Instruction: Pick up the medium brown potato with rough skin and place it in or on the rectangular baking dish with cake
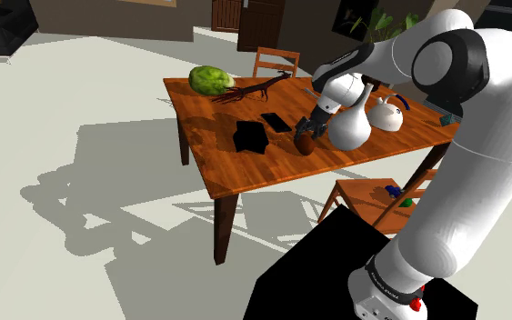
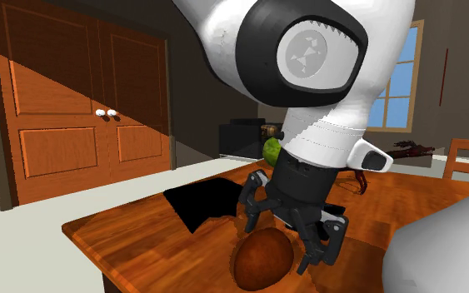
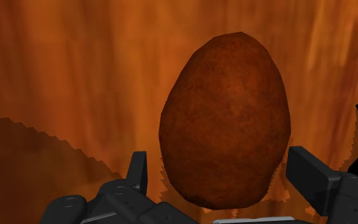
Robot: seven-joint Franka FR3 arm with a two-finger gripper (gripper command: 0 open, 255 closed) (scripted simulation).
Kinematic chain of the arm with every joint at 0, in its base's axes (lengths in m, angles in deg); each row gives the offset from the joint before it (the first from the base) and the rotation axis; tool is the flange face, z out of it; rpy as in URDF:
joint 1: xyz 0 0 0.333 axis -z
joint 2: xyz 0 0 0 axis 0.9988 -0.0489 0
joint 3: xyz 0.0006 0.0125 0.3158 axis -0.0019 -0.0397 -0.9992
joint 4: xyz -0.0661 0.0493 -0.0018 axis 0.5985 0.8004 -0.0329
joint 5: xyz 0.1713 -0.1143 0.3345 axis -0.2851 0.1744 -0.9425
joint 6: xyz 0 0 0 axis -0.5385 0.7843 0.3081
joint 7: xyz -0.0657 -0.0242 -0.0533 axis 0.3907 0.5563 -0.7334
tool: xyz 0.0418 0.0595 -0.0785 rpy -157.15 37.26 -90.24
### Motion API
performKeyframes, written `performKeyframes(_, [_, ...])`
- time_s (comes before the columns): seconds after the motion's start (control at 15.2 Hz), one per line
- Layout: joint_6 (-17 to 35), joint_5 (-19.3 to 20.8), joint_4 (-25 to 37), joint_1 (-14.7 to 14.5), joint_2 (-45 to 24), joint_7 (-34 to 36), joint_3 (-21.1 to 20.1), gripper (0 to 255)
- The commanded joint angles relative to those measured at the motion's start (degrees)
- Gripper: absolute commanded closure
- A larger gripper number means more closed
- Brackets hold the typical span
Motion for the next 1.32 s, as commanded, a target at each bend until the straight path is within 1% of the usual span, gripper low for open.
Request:
performKeyframes(0.0, [0.0, 0.0, 0.0, 0.0, 0.0, 0.0, 0.0, 0])
performKeyframes(0.07, [0.0, 0.0, 0.0, 0.0, 0.0, 0.0, 0.0, 255])
performKeyframes(0.66, [0.0, 0.0, 0.0, 0.0, 0.0, 0.0, 0.0, 255])
performKeyframes(1.25, [-5.0, 3.9, 2.2, -0.5, 4.2, 3.9, 0.9, 255])
